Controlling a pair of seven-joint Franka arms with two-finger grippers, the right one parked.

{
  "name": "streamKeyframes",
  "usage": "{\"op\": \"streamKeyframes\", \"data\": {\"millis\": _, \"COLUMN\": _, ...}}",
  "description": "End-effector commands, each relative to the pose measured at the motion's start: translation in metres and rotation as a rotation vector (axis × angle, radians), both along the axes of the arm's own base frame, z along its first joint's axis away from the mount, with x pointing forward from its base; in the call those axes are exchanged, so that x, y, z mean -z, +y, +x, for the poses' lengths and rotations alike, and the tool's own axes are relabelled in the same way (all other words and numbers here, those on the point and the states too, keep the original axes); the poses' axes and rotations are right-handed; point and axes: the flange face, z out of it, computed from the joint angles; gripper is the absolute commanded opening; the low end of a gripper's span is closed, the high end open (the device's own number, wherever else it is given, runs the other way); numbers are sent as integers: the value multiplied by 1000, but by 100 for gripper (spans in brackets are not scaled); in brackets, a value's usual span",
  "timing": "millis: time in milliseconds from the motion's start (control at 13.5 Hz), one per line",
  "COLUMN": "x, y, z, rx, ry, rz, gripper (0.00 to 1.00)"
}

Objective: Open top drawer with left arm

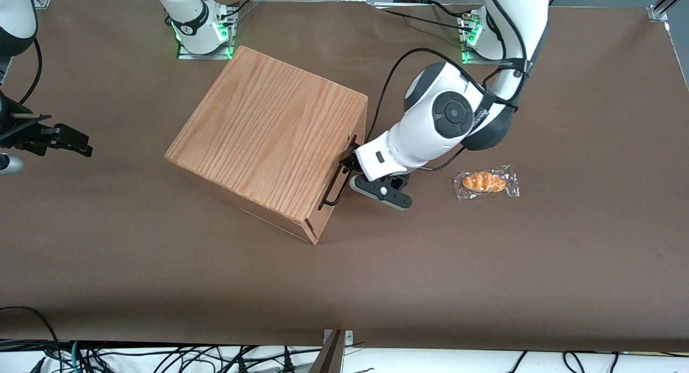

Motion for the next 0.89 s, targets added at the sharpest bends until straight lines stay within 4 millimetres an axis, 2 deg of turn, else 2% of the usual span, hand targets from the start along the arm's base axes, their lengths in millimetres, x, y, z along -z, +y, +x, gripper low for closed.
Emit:
{"op": "streamKeyframes", "data": {"millis": 0, "x": 1, "y": -7, "z": 4, "rx": 10, "ry": -18, "rz": -11, "gripper": 100}}
{"op": "streamKeyframes", "data": {"millis": 818, "x": 29, "y": 1, "z": 11, "rx": 63, "ry": -30, "rz": 43, "gripper": 100}}
